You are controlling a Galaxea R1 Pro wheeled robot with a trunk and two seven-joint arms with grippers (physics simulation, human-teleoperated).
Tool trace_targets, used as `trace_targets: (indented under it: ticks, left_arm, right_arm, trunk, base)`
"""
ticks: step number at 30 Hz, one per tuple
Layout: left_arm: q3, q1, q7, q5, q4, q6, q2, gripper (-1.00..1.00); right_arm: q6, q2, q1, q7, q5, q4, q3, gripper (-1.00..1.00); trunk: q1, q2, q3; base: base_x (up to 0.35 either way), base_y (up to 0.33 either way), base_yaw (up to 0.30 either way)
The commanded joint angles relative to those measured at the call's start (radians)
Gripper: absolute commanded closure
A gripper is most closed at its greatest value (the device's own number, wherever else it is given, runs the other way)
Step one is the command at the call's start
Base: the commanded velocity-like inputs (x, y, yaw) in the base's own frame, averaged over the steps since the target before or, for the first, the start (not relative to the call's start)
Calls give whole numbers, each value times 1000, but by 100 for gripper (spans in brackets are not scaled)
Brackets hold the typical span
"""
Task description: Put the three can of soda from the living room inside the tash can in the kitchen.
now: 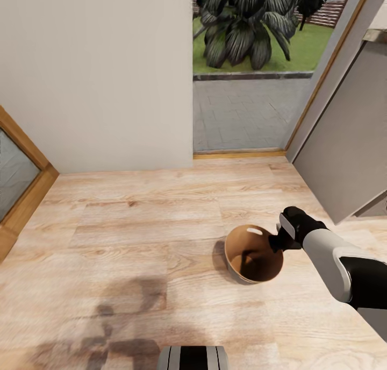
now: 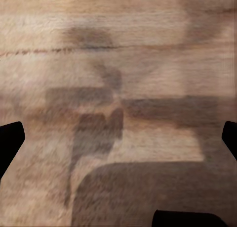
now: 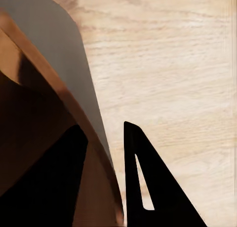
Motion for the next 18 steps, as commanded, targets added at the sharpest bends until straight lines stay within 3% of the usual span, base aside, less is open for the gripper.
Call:
trace_targets:
  ticks: [1,2,4,18]
  left_arm:
    - [0,0,0,0,0,0,0,-100]
    - [-1,0,0,-1,-2,1,1,-100]
    - [-2,0,0,-1,-4,2,1,-100]
    - [-3,-1,0,-2,-8,5,3,-100]
  right_arm:
    - [1,0,0,-1,16,0,6,100]
    - [1,0,1,53,14,2,4,100]
    - [1,0,1,63,14,2,4,100]
    - [1,1,2,73,13,3,3,100]
  trunk:
    - [0,0,4]
    - [-1,1,8]
    - [-2,1,16]
    - [-8,4,70]
  base:
    - [0,0,0]
    - [0,0,0]
    - [0,0,0]
    - [0,0,0]
